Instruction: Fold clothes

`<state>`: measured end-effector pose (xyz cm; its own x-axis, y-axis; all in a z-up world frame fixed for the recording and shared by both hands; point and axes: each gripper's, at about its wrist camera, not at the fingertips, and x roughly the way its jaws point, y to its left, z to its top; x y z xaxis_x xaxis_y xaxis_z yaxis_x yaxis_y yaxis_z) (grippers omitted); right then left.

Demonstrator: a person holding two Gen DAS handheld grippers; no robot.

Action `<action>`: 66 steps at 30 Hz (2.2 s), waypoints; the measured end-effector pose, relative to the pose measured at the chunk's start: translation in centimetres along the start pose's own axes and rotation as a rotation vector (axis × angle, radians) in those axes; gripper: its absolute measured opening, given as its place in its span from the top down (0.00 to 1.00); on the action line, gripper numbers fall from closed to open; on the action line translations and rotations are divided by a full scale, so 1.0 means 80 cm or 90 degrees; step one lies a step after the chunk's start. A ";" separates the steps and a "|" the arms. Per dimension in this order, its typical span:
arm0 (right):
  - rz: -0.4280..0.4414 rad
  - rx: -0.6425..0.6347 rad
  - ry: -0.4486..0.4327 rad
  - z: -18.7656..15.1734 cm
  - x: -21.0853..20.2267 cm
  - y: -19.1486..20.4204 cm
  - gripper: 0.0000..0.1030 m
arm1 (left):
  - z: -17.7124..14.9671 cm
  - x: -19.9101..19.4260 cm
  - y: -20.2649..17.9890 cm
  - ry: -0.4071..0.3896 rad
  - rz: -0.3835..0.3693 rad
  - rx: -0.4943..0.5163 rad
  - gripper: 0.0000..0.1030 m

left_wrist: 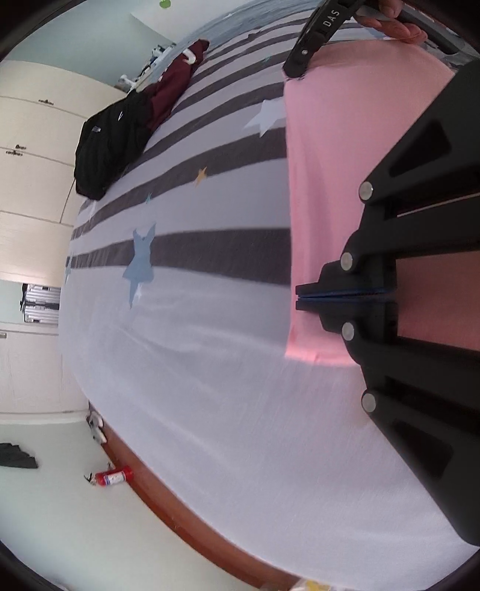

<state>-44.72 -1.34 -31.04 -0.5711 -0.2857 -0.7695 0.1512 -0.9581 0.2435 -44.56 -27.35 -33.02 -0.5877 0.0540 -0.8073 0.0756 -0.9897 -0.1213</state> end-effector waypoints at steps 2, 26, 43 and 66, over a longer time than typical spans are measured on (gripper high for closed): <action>0.003 0.002 0.003 -0.001 0.000 -0.007 1.00 | 0.000 0.004 0.003 0.004 -0.002 0.004 0.98; 0.026 -0.028 -0.012 -0.029 -0.059 0.036 0.91 | -0.029 -0.072 -0.033 -0.049 -0.105 0.031 0.98; 0.010 -0.058 0.004 -0.063 -0.056 0.045 0.93 | -0.047 -0.064 -0.020 -0.029 -0.089 0.045 0.98; -0.067 -0.016 0.003 -0.062 -0.084 -0.026 0.82 | -0.083 -0.099 0.059 -0.027 -0.015 -0.049 0.98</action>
<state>-37.16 2.45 -29.30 -0.5818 -0.1833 -0.7924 0.1112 -0.9830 0.1458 -34.20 -31.58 -30.99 -0.6238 0.0706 -0.7784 0.1211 -0.9752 -0.1855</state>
